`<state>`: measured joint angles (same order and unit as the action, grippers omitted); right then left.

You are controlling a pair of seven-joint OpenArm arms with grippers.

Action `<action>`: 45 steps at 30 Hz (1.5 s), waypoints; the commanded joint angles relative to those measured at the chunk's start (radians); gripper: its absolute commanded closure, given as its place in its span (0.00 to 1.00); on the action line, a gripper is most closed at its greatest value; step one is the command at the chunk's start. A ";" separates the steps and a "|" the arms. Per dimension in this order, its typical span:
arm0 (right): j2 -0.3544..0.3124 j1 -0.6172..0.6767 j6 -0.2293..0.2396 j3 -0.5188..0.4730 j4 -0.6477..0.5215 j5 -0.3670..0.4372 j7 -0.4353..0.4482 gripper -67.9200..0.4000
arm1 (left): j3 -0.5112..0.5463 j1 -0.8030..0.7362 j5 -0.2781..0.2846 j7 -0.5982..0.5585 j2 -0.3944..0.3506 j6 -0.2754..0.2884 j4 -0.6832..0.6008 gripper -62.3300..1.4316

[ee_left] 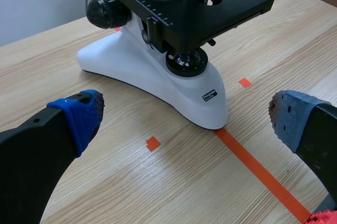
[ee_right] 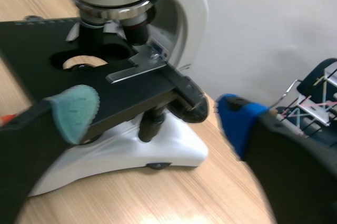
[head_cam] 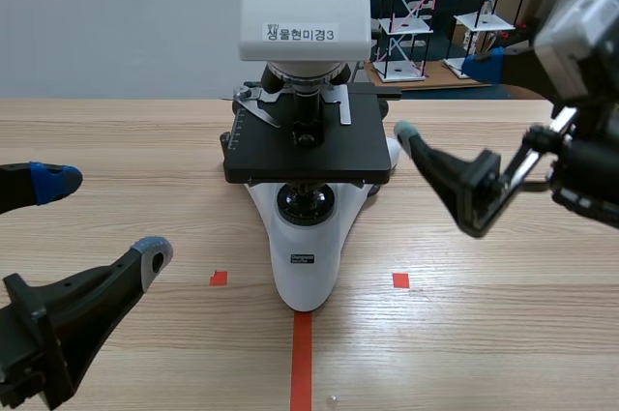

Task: Return to the home posture

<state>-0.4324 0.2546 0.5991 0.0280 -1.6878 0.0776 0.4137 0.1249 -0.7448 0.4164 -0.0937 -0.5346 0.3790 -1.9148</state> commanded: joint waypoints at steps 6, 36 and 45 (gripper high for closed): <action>-0.011 0.285 -0.005 -0.108 -0.071 0.012 0.254 0.09 | -0.001 0.000 0.006 -0.014 0.002 0.006 -0.011 0.00; -0.011 0.593 -0.004 -0.240 -0.089 0.012 0.446 0.08 | -0.001 0.000 0.010 -0.044 0.002 0.009 -0.011 0.00; -0.011 0.593 -0.004 -0.240 -0.089 0.012 0.445 0.08 | -0.001 0.000 0.010 -0.044 0.002 0.009 -0.011 0.00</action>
<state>-0.4328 0.8589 0.5945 -0.1993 -1.7634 0.0750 0.8478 0.1249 -0.7448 0.4168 -0.1242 -0.5346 0.3866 -1.9148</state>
